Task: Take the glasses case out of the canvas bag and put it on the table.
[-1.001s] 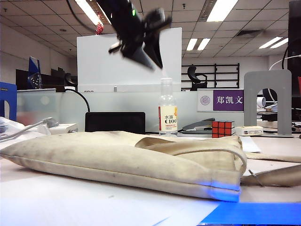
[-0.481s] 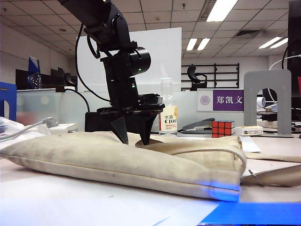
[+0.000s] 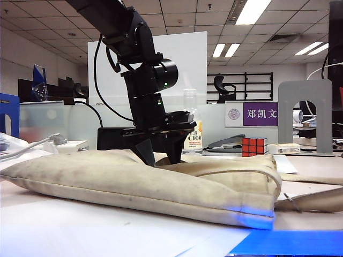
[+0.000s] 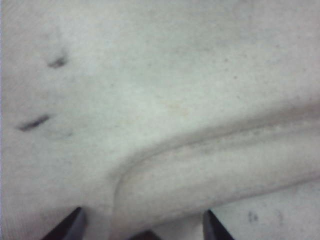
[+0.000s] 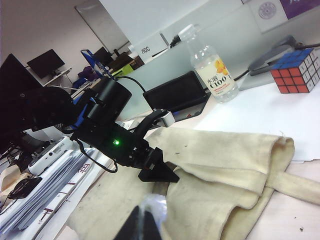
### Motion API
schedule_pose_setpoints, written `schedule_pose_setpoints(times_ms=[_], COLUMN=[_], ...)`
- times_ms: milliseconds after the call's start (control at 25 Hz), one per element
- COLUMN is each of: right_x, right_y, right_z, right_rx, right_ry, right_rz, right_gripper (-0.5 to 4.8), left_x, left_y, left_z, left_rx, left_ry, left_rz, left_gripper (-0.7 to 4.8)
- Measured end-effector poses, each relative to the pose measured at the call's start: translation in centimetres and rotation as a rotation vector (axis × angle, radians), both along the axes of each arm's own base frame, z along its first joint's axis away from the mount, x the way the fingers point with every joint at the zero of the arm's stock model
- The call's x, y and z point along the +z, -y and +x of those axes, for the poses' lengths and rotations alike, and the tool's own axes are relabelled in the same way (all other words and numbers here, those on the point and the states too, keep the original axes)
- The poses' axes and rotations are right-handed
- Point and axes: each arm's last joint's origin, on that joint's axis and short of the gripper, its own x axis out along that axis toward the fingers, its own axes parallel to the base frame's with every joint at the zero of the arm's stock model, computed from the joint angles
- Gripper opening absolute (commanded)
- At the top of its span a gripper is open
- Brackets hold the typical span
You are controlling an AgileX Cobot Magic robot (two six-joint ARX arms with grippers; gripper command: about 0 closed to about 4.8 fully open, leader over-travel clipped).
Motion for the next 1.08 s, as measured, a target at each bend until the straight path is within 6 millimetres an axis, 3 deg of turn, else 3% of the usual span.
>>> schedule_pose_setpoints(times_ms=[40, 80, 360, 481, 561, 681, 721, 761, 921, 1001, 1081], right_x=[0.0, 0.0, 0.0, 0.0, 0.0, 0.0, 0.0, 0.0, -0.5, -0.9, -1.2], right_y=[0.0, 0.0, -0.1, -0.1, 0.0, 0.0, 0.0, 0.0, 0.0, 0.0, 0.0], right_z=[0.0, 0.0, 0.0, 0.0, 0.0, 0.0, 0.0, 0.0, 0.0, 0.0, 0.2], right_rx=[0.000, 0.001, 0.029, 0.028, 0.017, 0.012, 0.012, 0.012, 0.011, 0.011, 0.004], right_ry=[0.000, -0.001, -0.002, -0.002, 0.000, 0.020, 0.023, 0.032, 0.028, 0.011, -0.014], right_rz=[0.000, 0.000, 0.000, -0.001, -0.005, -0.042, -0.048, -0.066, -0.160, -0.209, -0.225], right_gripper=[-0.05, -0.05, -0.05, -0.05, -0.05, -0.05, -0.05, -0.05, -0.05, -0.05, -0.05], left_x=[0.0, -0.1, -0.1, 0.9, 4.3, 14.5, 16.1, 19.0, 25.2, 27.2, 27.9], left_y=[0.1, 0.1, 0.0, -0.1, -0.2, -0.9, -1.2, -1.7, -2.8, -2.9, -2.2], left_z=[0.0, 0.0, 0.0, -0.9, -1.3, -2.4, -2.7, -3.6, -6.5, -8.4, -9.9], left_rx=[-0.001, 0.003, -0.011, -0.030, -0.038, -0.052, -0.058, -0.077, -0.042, -0.056, -0.113], left_ry=[0.001, 0.011, -0.027, -0.060, -0.022, 0.201, 0.232, 0.272, 0.249, 0.205, 0.145], left_rz=[0.002, 0.016, -0.039, -0.036, -0.071, -0.221, -0.252, -0.324, -0.521, -0.598, -0.644], left_gripper=[0.36, 0.02, -0.06, -0.06, -0.06, -0.06, -0.06, -0.06, -0.06, -0.06, -0.06])
